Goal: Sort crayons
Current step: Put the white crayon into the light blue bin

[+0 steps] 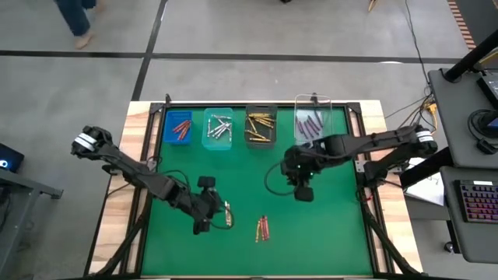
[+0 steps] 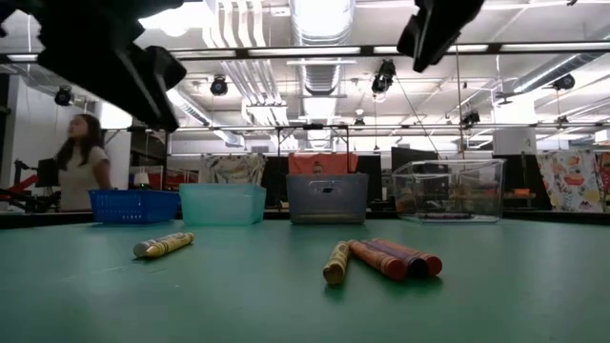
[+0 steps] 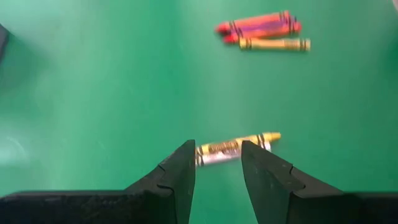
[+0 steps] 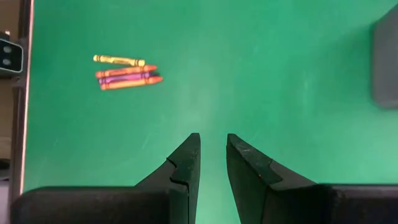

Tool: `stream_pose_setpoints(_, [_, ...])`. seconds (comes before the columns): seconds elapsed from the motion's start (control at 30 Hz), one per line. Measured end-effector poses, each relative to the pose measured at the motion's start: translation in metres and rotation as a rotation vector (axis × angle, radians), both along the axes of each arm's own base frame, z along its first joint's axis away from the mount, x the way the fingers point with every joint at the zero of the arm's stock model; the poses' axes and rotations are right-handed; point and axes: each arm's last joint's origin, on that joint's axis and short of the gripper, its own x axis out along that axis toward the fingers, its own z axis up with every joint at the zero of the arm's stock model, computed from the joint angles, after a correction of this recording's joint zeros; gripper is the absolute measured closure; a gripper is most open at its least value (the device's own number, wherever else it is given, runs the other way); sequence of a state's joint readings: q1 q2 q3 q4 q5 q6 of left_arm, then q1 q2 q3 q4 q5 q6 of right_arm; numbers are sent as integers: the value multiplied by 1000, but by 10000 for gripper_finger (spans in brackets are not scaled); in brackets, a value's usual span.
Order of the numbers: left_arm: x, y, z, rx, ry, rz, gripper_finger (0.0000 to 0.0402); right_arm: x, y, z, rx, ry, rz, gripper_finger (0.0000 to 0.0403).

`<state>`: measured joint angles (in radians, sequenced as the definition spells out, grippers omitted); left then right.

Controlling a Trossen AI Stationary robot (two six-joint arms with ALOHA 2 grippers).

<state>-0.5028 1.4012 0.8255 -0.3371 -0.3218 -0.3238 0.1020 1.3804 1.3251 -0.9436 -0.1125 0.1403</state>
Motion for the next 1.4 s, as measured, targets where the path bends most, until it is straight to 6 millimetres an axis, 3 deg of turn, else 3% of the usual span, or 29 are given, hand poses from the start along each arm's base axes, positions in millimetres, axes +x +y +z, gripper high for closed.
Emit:
stream_pose_setpoints(0.2, [1, -13, -14, 66, 101, -59, 288, 0, 14, -12, 24, 29, -17, 335])
stream_pose_setpoints(0.5, [6, -19, -32, 96, 165, -128, 284, 5, 29, -10, 75, -34, -43, 336])
stream_pose_setpoints(0.9, [11, -23, -34, 256, 119, -364, 219, 11, 55, -33, 126, -98, -7, 339])
stream_pose_setpoints(1.17, [13, -22, -34, 336, 110, -517, 237, 17, 66, -57, 195, -292, 20, 338])
stream_pose_setpoints(1.4, [18, -13, -34, 336, 113, -545, 254, 15, 65, -75, 234, -311, -22, 342])
